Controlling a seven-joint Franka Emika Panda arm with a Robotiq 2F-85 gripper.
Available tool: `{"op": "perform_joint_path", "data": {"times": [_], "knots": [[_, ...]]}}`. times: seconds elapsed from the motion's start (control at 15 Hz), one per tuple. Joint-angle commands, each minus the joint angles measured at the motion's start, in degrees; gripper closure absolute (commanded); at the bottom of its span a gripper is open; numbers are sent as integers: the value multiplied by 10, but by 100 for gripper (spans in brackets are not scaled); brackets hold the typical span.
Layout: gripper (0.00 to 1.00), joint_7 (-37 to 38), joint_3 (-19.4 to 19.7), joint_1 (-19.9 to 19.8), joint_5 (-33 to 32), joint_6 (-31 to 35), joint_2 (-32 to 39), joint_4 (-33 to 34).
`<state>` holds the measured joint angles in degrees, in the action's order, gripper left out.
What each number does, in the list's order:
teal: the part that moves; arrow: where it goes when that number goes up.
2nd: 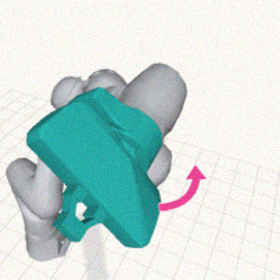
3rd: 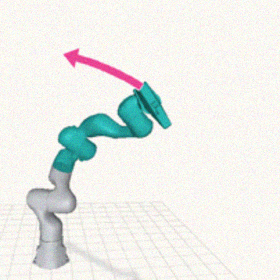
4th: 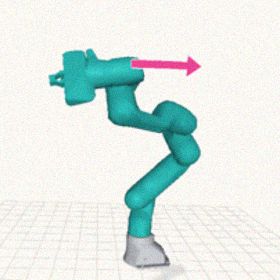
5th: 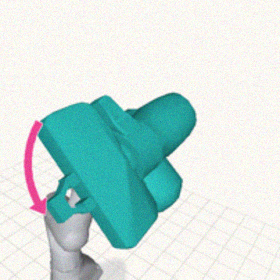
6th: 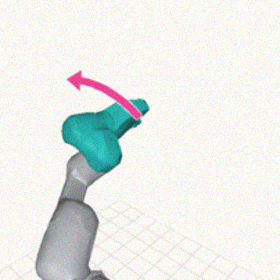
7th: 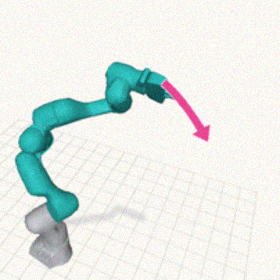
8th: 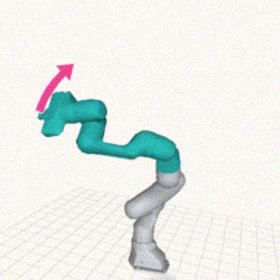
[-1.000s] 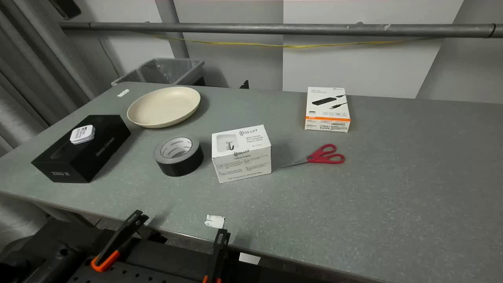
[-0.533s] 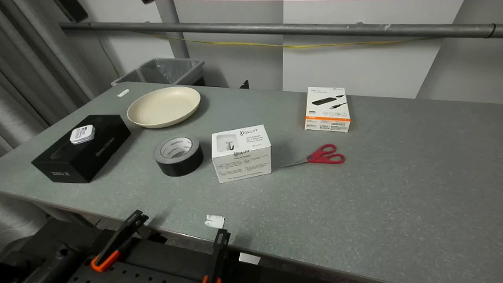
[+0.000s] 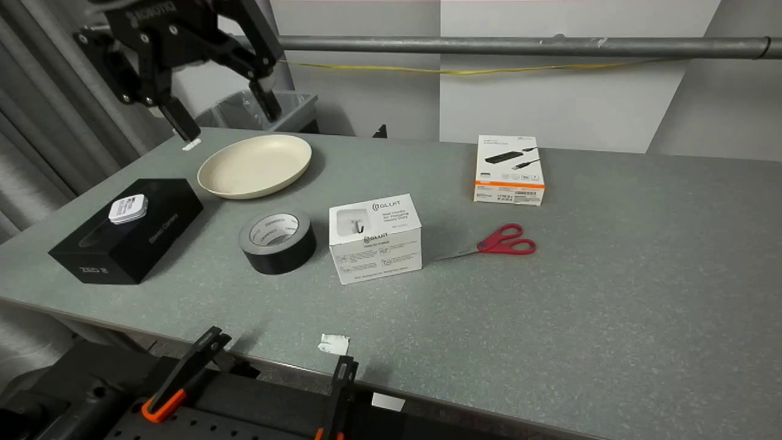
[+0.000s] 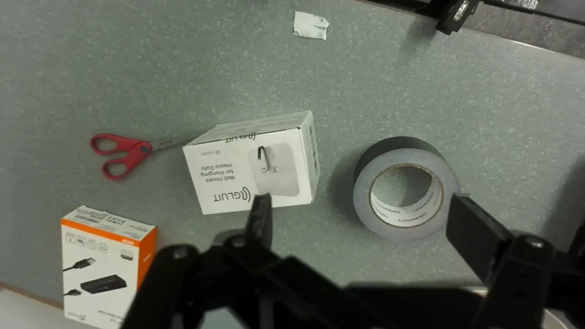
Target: Put the black tape on the plate
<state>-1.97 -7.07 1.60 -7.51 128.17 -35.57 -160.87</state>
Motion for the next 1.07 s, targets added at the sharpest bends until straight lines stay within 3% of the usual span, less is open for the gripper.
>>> {"op": "perform_joint_path", "data": {"times": [0.0, 0.13, 1.0], "knots": [[0, 48, -35, 1, -38, 67, 92, 1], [0, 41, -35, 15, -34, 62, 107, 1], [0, 35, -22, 15, -28, 50, 102, 8]]}}
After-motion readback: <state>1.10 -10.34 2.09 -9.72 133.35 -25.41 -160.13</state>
